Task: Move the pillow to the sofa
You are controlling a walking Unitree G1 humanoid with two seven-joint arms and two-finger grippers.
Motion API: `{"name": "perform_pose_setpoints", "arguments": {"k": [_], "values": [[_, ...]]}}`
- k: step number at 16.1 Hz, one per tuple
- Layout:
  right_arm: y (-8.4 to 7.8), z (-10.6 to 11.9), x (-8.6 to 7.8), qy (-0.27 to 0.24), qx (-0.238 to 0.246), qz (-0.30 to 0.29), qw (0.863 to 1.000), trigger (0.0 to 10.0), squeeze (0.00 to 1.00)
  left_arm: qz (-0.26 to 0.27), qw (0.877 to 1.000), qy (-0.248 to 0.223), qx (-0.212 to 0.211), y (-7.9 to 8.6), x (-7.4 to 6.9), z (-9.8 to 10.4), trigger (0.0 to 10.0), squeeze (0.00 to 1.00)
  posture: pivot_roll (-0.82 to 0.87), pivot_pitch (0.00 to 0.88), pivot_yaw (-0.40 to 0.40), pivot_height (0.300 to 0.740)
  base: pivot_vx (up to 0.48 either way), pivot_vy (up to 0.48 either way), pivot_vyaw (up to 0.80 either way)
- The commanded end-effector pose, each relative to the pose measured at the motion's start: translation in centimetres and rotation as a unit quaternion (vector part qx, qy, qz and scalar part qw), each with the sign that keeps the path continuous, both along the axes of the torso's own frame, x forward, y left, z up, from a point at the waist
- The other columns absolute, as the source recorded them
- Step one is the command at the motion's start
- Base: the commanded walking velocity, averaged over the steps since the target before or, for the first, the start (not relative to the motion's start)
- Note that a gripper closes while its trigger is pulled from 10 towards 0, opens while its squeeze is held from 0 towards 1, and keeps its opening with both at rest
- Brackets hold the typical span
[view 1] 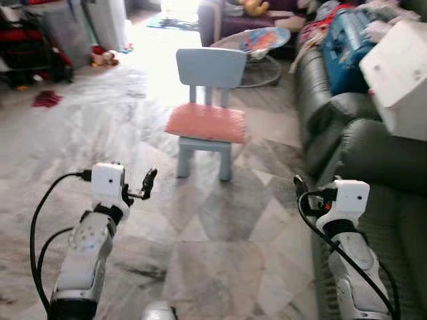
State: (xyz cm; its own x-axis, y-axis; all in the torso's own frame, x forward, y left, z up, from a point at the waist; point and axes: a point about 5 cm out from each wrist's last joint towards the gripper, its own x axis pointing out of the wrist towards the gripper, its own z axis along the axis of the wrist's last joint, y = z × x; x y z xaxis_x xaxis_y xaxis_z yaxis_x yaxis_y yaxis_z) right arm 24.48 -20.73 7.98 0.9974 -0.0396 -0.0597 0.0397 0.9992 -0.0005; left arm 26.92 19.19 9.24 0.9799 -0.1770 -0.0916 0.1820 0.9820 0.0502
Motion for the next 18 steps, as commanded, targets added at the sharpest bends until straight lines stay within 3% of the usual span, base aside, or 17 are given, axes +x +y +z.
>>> {"name": "perform_pose_setpoints", "arguments": {"k": [1, 6, 16, 18], "values": [[-0.3, 0.1, 0.0, -0.006, 0.006, -0.014, 1.0, 10.0, 0.0, -0.011, 1.0, 0.003, 0.008, 0.1, 0.4, 0.2, 10.0, 0.0, 0.03, 0.0, 0.036, 0.74, 0.0, 0.0, 0.0], [-0.2, 0.0, 0.0, -0.01, 0.01, -0.023, 1.0, 10.0, 0.0, -0.02, 1.0, 0.005, 0.004, -0.7, 1.5, 0.3, 10.0, 0.0, 0.01, 0.0, 0.05, 0.74, 0.0, 0.0, 0.0], [0.1, 0.6, 1.0, -0.017, -0.008, 0.004, 1.0, 10.0, 0.0, -0.012, 1.0, 0.005, -0.005, -1.2, 0.6, -0.3, 10.0, 0.0, 0.02, 0.0, 0.001, 0.74, 0.024, 0.444, -0.1], [0.1, 0.7, 1.1, -0.018, -0.008, 0.004, 1.0, 10.0, 0.0, -0.017, 1.0, 0.004, 0.0, -1.4, 0.6, -0.3, 10.0, 0.0, 0.02, 0.0, 0.002, 0.74, 0.137, 0.0, 0.0]]}}
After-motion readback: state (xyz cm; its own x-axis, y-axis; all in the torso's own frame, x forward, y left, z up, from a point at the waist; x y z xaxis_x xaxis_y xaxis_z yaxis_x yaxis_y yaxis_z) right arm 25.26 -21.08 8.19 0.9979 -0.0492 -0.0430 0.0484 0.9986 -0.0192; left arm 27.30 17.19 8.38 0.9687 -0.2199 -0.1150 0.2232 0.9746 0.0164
